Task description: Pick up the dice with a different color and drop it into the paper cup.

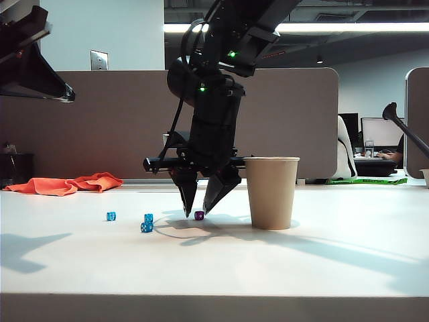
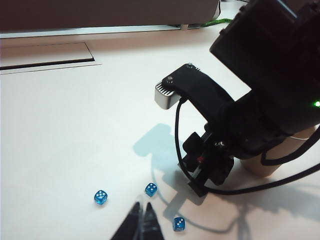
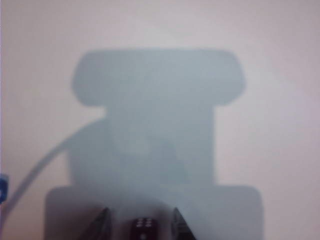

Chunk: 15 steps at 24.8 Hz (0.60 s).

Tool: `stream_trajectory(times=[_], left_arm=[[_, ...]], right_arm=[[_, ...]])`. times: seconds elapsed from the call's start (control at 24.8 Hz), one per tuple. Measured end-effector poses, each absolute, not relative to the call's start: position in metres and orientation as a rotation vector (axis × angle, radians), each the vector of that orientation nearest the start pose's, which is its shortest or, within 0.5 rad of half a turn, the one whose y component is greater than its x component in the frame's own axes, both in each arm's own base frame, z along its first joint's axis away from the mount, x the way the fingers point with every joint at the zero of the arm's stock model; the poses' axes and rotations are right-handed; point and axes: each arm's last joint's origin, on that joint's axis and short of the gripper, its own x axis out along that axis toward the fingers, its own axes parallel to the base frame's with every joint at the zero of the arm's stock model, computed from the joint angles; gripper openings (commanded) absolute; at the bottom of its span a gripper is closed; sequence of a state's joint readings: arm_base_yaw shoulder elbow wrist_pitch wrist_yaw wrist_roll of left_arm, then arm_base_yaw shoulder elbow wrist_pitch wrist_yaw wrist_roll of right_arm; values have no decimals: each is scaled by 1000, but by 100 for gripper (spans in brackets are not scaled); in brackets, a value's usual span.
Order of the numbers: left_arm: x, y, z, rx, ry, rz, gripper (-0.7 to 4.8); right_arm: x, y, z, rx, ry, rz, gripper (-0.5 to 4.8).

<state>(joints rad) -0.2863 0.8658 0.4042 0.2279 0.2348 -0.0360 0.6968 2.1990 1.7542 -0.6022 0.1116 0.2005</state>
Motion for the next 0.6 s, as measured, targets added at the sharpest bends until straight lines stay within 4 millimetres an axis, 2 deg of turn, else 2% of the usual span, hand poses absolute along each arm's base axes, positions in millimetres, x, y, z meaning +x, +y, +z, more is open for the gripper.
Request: stream_trajectory(times=[0.6], left_arm=[[179, -60, 228, -29, 238, -514, -6]], right_arm=[[365, 298, 179, -237, 1025, 421, 157]])
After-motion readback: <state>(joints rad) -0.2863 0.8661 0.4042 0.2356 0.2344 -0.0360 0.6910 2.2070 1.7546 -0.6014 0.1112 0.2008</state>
